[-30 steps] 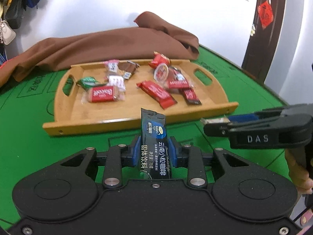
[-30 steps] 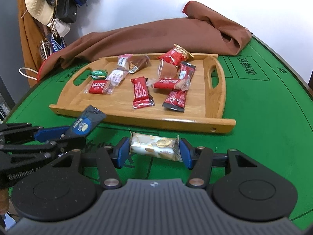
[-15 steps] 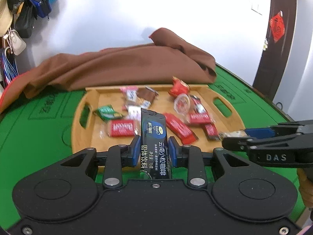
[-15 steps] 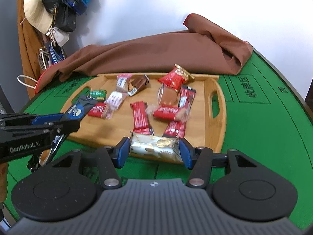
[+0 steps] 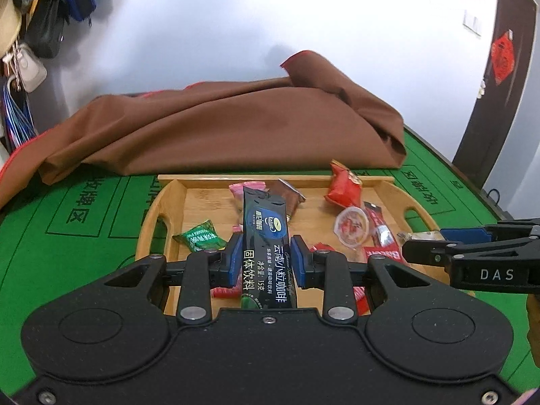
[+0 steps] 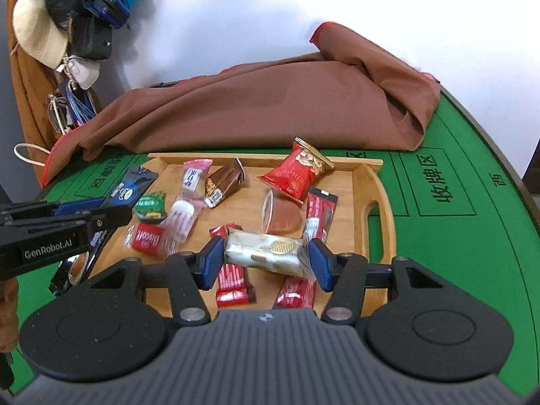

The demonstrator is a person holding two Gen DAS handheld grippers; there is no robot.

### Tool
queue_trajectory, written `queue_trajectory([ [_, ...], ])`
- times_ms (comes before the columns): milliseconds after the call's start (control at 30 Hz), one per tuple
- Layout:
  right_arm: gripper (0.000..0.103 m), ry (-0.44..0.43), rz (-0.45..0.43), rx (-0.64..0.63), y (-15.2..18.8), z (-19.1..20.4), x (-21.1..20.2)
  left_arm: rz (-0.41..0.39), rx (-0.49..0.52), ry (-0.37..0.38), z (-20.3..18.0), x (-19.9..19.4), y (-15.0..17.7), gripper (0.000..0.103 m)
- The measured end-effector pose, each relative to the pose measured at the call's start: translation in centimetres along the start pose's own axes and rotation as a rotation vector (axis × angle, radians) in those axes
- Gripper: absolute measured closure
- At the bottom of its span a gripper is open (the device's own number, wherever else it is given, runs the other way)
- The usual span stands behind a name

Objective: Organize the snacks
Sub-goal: 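Carry the coffee stick and wafer packet over the tray with both tools, then open both tools to drop the coffee stick and wafer packet on the tray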

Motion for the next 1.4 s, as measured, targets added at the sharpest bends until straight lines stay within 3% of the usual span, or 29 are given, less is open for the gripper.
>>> queue_trajectory([
  [600,0.045,0.028,0.12,-0.014,-1.3,1.7,6.7,0.068,-0.096,-0.025,2.9,6.1,-0.5,0.075],
  [1400,0.04,0.043,0.119,-0.021,-0.7,1.7,7.7,0.081,-0.078,-0.056,2.6,7.7,0.8,0.075],
])
Point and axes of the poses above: each gripper's, at about its wrist camera, not at the fingertips, and x roughly the way its jaws point, z to its left, y to its underside, the point moved 4 cm from there along x, roughly the way its jaws point, and after that the axes turned 10 degrees about y, right-handed, at the moved point
